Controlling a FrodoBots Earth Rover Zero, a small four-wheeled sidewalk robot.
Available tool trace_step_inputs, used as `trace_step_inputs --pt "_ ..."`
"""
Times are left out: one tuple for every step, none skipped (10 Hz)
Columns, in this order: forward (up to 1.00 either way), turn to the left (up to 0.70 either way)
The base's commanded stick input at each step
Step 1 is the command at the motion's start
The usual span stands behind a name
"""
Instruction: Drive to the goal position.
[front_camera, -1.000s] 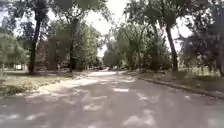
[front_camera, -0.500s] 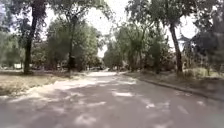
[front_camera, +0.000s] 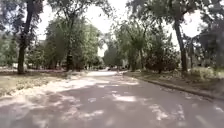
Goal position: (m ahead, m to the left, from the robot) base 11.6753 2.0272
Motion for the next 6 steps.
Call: trace_step_inputs --pt "0.85 0.0" --pt "0.85 0.0" --pt "0.85 0.0" --pt "0.85 0.0" --pt "0.85 0.0" --pt "0.85 0.0"
